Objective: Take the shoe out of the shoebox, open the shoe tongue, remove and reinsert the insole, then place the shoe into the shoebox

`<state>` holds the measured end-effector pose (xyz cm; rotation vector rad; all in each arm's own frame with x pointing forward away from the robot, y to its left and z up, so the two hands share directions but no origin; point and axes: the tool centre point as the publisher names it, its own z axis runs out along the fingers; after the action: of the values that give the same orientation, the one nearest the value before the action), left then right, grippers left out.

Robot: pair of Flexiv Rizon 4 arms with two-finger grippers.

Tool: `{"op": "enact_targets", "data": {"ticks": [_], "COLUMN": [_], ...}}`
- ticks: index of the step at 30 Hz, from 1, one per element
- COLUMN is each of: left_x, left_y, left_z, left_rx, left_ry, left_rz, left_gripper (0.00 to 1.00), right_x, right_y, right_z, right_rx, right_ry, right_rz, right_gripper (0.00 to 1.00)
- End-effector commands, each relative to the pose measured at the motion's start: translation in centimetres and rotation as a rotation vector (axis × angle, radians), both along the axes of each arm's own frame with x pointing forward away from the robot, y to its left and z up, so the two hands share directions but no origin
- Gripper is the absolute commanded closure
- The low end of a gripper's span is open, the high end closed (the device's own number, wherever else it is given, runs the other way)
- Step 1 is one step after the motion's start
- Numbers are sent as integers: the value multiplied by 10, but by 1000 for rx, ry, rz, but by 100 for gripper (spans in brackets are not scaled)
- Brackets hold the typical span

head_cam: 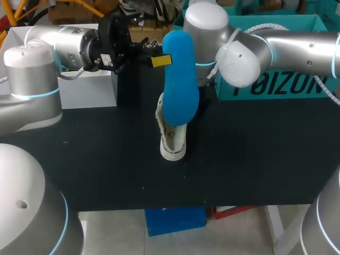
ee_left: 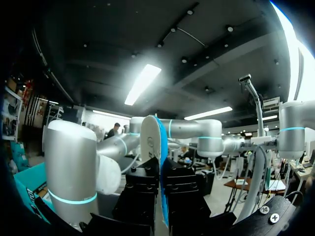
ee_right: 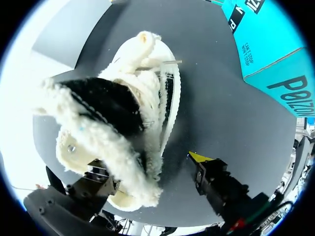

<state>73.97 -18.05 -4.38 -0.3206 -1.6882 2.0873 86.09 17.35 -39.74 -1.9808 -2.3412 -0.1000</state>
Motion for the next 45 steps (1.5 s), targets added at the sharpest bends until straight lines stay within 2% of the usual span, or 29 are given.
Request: {"op": "enact_targets", "data": {"ticks": [1,11,21,35,39,45], "left_x": [-1,-1,-1,-1,-1,-1], "left_y": [-1,-1,-1,-1,-1,-1], "left_z": [-1,-1,-1,-1,-1,-1], "left_rx": [-1,-1,-1,-1,-1,-1], "left_ry": [-1,-1,-1,-1,-1,-1], "left_rz": [4,4,4,4,4,4], "left_gripper": [100,100,100,100,100,100], "right_x": [-5,-7,-4,3,5,6], "right_y": [-12,-30,-52,-48,-47,-46], "right_z": [15,42,66,100,103,103], "right_rx": [6,119,291,640,729,727], "right_ry": [-14,-54,-105,-148,-147,-150], "right_rz": [-21,-68,-118,-94,-143,-150], "right_gripper": [0,0,0,0,0,0]}}
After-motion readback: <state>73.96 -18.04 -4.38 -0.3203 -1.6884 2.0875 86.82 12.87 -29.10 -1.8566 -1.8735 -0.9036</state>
